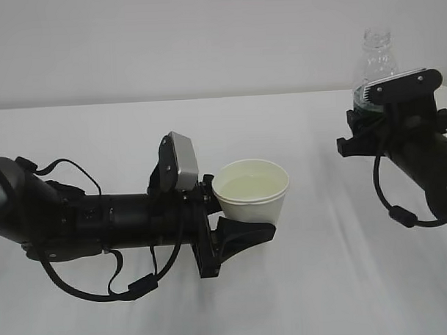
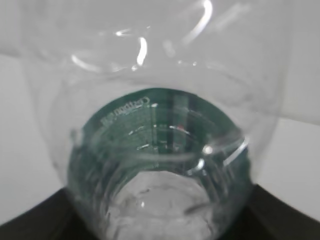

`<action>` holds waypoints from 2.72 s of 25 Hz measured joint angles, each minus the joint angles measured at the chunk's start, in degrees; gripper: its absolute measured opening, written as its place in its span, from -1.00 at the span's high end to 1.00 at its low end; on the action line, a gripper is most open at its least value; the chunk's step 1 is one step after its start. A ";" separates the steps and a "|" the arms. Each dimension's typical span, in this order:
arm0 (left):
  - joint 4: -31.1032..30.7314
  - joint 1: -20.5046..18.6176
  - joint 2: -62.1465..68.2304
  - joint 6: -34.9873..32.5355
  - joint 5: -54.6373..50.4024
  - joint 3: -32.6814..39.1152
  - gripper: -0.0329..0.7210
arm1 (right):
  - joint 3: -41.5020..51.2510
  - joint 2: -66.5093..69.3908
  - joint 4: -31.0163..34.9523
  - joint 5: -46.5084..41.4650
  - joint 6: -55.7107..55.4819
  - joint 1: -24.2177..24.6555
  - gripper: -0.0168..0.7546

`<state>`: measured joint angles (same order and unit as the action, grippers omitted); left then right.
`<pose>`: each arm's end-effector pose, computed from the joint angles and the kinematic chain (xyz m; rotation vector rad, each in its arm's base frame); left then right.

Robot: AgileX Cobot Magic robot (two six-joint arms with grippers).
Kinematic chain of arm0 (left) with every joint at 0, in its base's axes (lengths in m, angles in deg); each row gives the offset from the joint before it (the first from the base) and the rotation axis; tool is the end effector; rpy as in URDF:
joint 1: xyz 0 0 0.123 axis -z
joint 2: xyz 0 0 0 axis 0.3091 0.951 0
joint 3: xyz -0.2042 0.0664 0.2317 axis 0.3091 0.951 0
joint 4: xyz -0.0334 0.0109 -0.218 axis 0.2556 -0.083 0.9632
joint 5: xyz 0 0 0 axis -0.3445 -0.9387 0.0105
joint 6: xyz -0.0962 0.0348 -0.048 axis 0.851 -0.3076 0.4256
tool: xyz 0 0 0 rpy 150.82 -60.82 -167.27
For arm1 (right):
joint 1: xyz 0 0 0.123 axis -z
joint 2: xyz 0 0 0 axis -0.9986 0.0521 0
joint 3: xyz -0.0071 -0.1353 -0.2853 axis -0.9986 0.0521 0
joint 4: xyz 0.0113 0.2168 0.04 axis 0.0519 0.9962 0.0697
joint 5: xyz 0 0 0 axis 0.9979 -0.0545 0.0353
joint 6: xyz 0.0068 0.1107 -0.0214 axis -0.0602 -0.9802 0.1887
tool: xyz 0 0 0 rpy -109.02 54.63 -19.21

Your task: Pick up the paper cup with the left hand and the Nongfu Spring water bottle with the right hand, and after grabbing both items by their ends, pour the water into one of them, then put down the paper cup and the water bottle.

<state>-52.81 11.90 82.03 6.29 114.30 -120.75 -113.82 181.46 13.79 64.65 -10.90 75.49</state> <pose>0.2888 -0.2628 0.1549 1.1538 1.4780 -1.0228 0.3663 0.0568 0.1912 -0.2826 1.8013 -0.1636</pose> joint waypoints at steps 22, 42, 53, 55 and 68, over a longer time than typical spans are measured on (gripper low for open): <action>0.59 0.00 0.00 -0.10 0.00 0.00 -0.28 | -0.36 7.45 -0.67 4.96 -12.34 0.00 -0.20; 15.09 0.00 0.00 -7.69 -0.09 0.00 -0.28 | -0.36 7.89 -0.78 6.01 -12.43 0.00 -0.20; 23.49 -2.80 0.00 -10.27 -0.22 0.00 -0.27 | -0.36 7.89 -0.89 6.01 -12.43 0.00 -0.20; 24.04 -3.92 0.00 -10.37 -0.22 0.00 -0.27 | -0.36 7.89 -0.89 6.01 -12.43 0.00 -0.20; 25.92 -11.52 0.00 -10.49 -0.33 0.00 -0.27 | -0.36 7.89 -0.89 6.04 -12.43 0.00 -0.20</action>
<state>-26.89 0.37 82.03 -4.20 113.97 -120.75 -114.19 189.34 12.90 70.69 -23.33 75.49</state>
